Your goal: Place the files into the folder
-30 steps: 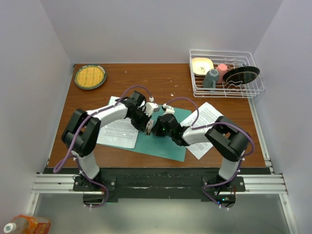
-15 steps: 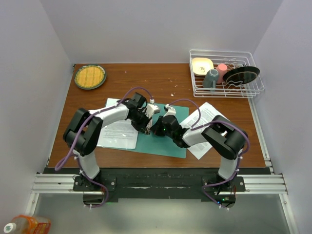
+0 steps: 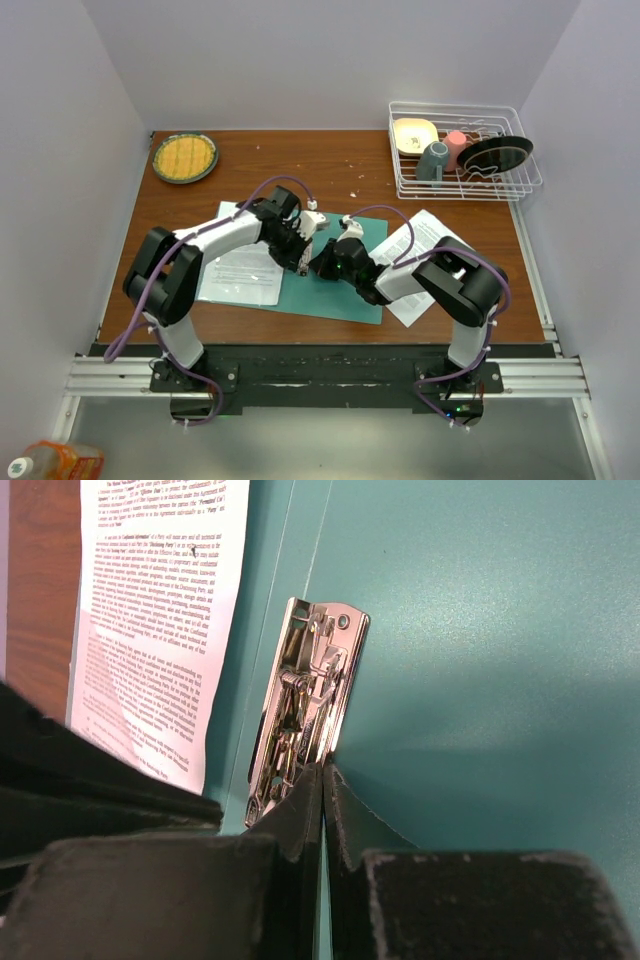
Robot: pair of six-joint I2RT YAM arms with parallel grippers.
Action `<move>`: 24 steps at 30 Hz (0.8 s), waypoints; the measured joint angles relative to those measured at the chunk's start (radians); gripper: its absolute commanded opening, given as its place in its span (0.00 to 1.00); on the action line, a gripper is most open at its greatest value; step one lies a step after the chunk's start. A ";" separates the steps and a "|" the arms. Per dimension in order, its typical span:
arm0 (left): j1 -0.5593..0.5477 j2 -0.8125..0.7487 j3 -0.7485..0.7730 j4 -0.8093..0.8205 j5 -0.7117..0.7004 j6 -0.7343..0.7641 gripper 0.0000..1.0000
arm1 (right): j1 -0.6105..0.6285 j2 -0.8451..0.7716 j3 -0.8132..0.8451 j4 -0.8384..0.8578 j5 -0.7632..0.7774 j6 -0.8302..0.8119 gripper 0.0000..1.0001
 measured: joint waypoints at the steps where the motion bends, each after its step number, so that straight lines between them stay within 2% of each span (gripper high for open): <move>1: -0.001 -0.011 0.002 -0.003 0.005 0.000 0.01 | 0.000 0.000 0.000 0.000 0.000 0.001 0.00; 8: -0.005 -0.029 0.006 -0.002 0.019 -0.003 0.02 | 0.000 0.000 0.000 -0.001 0.002 0.005 0.00; 15: -0.005 -0.016 0.006 0.017 0.018 -0.004 0.12 | 0.000 0.000 -0.006 0.006 0.003 0.009 0.00; 24: -0.005 0.006 0.006 0.032 0.017 -0.011 0.19 | 0.000 0.000 -0.007 0.007 0.003 0.013 0.00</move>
